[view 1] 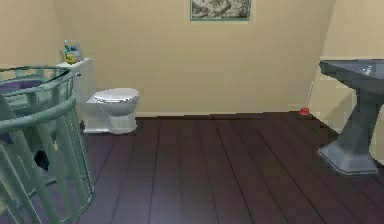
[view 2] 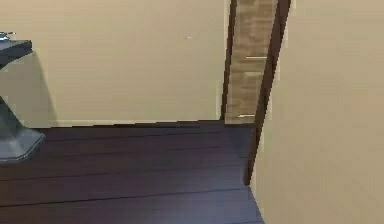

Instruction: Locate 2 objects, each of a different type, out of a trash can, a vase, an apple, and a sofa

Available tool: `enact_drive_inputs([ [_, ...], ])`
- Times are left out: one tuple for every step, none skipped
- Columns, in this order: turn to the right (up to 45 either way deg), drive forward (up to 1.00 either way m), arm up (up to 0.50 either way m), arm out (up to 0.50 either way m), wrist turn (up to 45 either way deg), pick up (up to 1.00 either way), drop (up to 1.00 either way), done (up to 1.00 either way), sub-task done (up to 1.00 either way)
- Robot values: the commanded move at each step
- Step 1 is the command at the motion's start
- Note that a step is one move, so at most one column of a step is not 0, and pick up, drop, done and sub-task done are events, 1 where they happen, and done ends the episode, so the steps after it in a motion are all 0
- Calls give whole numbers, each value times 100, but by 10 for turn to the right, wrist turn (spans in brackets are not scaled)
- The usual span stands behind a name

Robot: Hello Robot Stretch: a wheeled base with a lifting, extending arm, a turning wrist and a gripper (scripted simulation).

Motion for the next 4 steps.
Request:
enact_drive_inputs([
  [0, 50, 0, 0, 0, 0, 0, 0, 0],
  [-240, 0, 0, 0, 0, 0, 0, 0, 0],
  [0, 25, 0, 0, 0, 0, 0, 0, 0],
  [-450, 0, 0, 0, 0, 0, 0, 0, 0],
])
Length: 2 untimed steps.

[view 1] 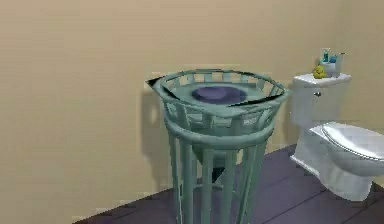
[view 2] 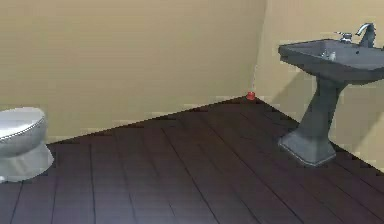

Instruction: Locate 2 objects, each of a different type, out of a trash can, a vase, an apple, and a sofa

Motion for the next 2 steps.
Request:
enact_drive_inputs([
  [-300, 0, 0, 0, 0, 0, 0, 0, 0],
  [0, 25, 0, 0, 0, 0, 0, 0, 0],
])
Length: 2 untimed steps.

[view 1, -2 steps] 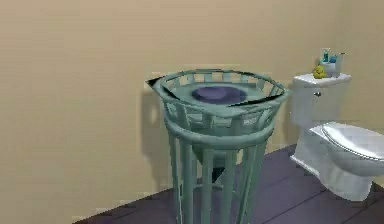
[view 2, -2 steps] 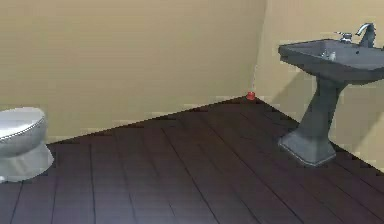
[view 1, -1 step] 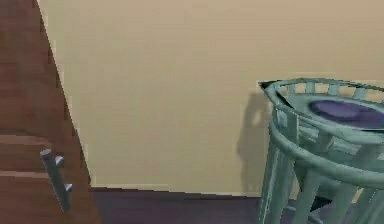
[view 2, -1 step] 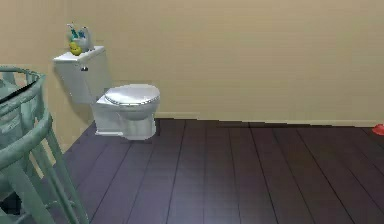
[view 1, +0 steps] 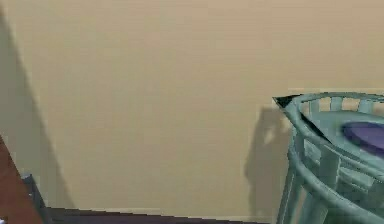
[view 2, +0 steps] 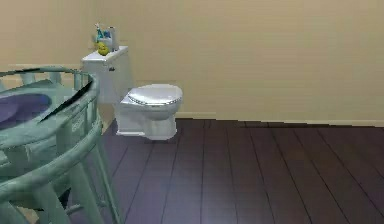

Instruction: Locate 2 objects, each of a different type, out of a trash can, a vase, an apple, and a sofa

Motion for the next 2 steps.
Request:
enact_drive_inputs([
  [450, 0, 0, 0, 0, 0, 0, 0, 0],
  [0, 0, 0, 0, 0, 0, 0, 0, 100],
])
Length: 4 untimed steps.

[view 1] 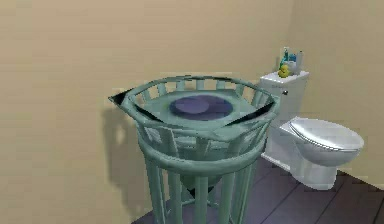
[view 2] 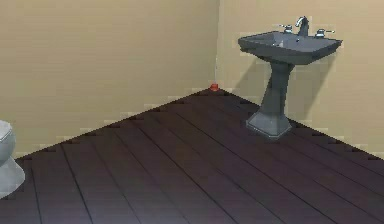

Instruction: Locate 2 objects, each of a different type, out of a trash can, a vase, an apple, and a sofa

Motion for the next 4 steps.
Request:
enact_drive_inputs([
  [450, 0, 0, 0, 0, 0, 0, 0, 0],
  [450, 0, 0, 0, 0, 0, 0, 0, 0],
  [450, 0, 0, 0, 0, 0, 0, 0, 0],
  [360, 0, 0, 0, 0, 0, 0, 0, 0],
])
